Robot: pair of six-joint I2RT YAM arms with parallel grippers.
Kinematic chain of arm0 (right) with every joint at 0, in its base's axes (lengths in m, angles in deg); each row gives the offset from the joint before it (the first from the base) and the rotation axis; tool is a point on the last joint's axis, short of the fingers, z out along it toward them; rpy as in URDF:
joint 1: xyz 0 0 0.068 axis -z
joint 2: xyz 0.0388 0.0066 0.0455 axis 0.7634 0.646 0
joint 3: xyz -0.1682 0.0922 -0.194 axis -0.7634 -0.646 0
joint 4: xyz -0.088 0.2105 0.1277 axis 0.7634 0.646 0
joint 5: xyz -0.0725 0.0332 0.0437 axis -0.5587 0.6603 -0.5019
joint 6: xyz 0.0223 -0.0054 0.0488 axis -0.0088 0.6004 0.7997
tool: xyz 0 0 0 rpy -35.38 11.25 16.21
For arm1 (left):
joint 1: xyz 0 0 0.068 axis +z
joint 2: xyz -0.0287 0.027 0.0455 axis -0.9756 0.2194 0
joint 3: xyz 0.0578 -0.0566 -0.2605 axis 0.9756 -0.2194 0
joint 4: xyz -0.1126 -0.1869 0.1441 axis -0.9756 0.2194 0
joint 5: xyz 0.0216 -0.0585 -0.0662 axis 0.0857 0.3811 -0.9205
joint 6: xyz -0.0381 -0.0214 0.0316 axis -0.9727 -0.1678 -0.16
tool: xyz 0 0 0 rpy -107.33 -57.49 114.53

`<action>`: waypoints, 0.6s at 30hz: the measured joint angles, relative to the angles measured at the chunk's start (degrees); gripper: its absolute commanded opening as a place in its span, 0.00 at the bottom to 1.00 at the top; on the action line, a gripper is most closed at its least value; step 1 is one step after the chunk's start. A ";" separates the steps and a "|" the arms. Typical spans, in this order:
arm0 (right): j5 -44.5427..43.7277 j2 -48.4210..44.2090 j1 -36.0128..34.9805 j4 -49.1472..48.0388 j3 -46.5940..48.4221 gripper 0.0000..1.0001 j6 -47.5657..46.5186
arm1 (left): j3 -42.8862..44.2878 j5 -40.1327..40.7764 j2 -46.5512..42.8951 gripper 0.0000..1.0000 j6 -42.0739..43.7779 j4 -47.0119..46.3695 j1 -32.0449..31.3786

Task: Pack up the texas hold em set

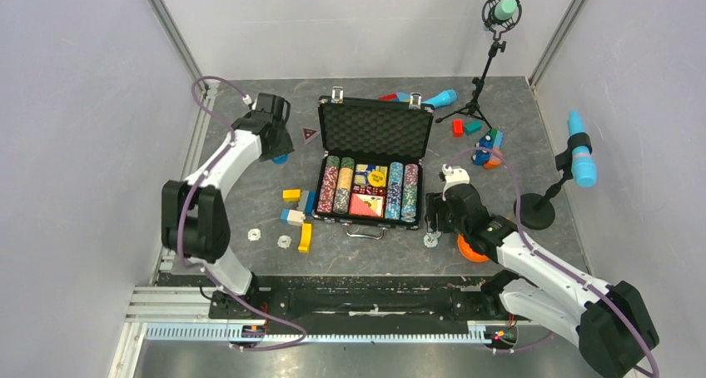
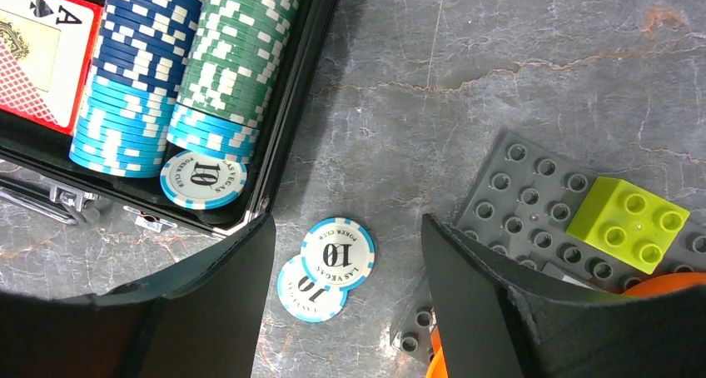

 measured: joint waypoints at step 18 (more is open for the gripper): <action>-0.90 -1.03 0.00 2.05 0.24 0.68 -0.15 | -8.17 1.66 -9.70 0.46 -7.93 -1.92 -26.93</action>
